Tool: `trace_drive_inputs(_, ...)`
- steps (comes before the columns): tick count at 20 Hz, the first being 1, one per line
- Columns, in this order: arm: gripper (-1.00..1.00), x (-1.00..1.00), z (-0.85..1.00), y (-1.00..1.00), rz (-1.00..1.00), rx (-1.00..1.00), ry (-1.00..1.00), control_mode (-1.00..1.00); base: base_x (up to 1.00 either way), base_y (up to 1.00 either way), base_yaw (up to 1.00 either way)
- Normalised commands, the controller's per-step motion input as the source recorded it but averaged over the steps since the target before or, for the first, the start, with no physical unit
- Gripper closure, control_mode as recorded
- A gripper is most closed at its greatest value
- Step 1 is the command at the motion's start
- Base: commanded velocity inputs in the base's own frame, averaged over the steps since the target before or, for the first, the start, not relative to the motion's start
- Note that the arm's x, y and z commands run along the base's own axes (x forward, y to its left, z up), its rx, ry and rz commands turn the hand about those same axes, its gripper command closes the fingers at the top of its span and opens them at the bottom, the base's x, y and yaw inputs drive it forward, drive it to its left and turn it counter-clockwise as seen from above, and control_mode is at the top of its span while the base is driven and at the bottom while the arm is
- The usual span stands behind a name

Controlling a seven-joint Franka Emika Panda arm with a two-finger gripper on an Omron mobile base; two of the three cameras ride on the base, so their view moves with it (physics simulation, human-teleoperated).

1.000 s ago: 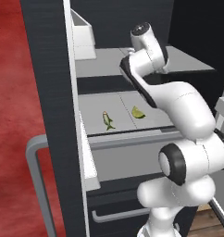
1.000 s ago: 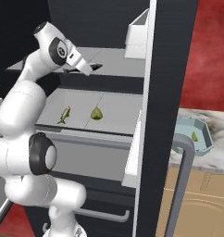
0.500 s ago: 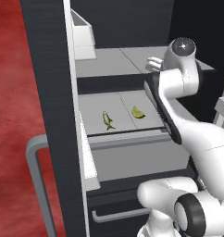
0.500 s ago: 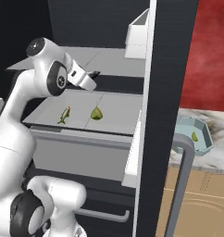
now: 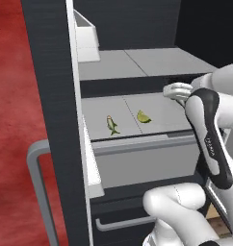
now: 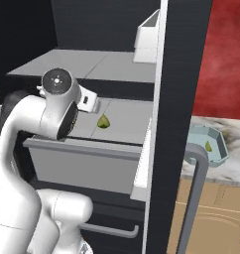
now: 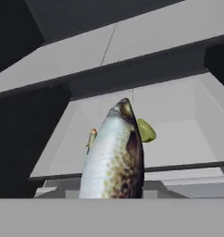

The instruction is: Place one lemon wedge and one fish in each tupperware on the nearby counter, to pack two identical lunches.

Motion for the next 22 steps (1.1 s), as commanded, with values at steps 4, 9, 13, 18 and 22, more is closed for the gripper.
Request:
trace_drive_inputs(4,1.00,-0.62,0.00,0.58,0.43,-0.14,0.09,-1.00,0.00,0.00,0.00)
trace_drive_inputs(9,1.00,-0.37,-0.01,0.23,0.14,-0.08,0.03,1.00,-0.60,0.25,0.20)
trace_drive_inputs(13,1.00,0.00,0.00,0.00,0.00,0.00,0.00,1.00,-1.00,0.22,0.16)
trace_drive_inputs(18,1.00,0.00,0.00,0.00,0.00,0.00,0.00,1.00,-1.00,-0.10,0.00)
trace_drive_inputs(22,1.00,0.00,0.00,0.00,0.00,0.00,0.00,1.00,-1.00,-0.65,-0.08)
